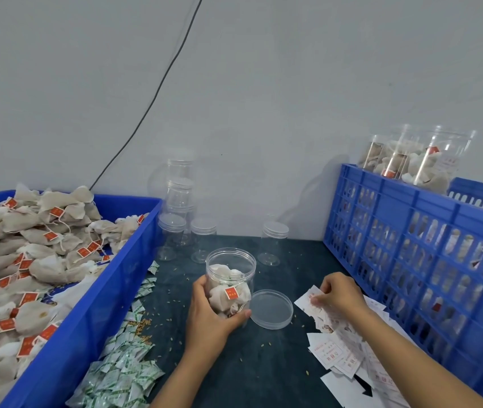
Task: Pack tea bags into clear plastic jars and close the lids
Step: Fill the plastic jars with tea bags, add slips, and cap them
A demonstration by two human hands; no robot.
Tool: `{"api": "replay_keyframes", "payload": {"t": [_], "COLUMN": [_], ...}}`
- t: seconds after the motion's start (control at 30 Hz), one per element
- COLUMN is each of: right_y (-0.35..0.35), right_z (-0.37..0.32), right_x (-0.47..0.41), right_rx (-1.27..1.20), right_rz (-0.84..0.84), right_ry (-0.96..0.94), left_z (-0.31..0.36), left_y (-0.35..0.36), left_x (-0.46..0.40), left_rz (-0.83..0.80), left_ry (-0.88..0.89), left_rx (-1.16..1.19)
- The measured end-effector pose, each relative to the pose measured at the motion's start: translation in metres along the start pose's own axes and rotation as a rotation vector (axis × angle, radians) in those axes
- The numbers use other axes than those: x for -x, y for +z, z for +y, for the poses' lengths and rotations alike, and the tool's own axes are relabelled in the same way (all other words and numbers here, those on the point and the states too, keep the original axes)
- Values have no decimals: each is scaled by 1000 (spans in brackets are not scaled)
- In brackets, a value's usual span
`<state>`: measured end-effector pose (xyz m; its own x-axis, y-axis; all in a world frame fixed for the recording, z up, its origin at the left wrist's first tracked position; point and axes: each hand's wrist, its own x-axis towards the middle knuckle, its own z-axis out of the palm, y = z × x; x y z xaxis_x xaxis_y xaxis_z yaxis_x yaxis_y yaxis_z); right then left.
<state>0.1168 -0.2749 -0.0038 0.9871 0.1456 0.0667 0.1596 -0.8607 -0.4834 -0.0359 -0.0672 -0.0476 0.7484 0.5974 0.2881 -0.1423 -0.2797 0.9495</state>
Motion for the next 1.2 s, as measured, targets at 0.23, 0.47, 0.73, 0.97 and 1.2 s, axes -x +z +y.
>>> {"api": "replay_keyframes", "payload": {"t": [0.23,0.47,0.73,0.97,1.2], "right_y": [-16,-30,-46,-67,-42], "right_z": [-11,-18,-23,-105,-154], "right_x": [-2,-8,-15,25,44], "right_rx": [184,328,340,-413,280], "right_rz": [23,-19,-60,-97,-154], "right_ry": [-98,-164,-128,-534,-889], "left_z": [1,4,4,5,8], "left_y": [-1,-1,-1,0,0], "left_x": [1,2,2,3,5], "left_rz": [-7,0,2,2,-13], "left_ry": [-10,-6,-14,25,56], "left_rx": [4,-4,-4,-19,1]}}
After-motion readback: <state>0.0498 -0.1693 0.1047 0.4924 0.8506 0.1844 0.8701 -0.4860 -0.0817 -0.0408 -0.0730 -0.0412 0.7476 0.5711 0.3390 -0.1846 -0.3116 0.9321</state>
